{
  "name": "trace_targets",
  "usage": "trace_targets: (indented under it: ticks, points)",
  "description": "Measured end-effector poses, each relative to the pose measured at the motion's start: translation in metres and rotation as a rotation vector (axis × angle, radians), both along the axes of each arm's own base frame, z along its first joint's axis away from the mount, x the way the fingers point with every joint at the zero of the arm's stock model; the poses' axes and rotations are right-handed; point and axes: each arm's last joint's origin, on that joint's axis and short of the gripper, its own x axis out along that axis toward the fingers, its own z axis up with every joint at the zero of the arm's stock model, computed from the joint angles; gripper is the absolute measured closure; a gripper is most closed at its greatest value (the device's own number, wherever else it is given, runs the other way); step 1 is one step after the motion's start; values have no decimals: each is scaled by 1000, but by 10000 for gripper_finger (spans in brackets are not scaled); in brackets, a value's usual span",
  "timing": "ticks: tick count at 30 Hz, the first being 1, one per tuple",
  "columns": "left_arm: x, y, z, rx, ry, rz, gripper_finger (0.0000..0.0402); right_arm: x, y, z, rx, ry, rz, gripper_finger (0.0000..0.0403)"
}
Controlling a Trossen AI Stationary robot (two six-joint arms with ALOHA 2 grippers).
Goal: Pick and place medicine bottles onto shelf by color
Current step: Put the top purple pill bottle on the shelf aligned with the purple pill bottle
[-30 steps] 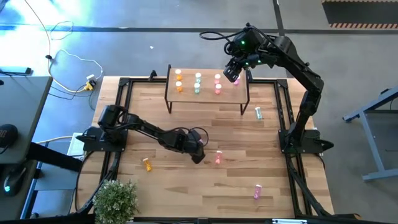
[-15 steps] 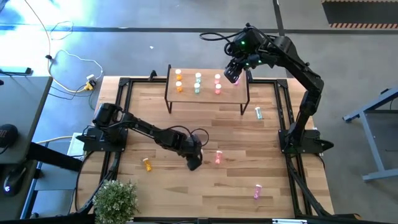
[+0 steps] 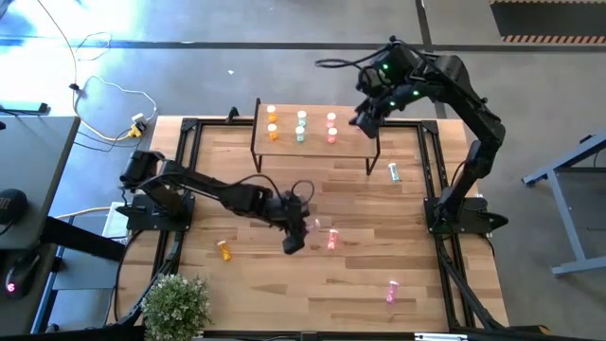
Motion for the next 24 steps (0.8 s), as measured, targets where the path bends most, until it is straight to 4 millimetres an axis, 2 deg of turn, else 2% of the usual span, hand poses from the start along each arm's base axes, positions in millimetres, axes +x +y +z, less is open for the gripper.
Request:
trace_targets:
  ticks: [6, 13, 17, 21, 24]
  points:
    - [-3, 9, 35, 72, -191, -44, 299, 7, 24, -2, 43, 21, 129, 187]
    - [-14, 22, 68, 73, -335, -64, 299, 18, 65, -2, 32, 40, 223, 187]
    - [-19, 26, 77, 96, -364, -80, 299, 19, 83, -1, -16, 54, 215, 187]
    - [-22, 28, 81, 105, -378, -79, 298, 10, 97, 5, -73, 45, 183, 187]
    - [-22, 28, 81, 104, -373, -81, 299, 1, 105, 0, -99, 78, 144, 187]
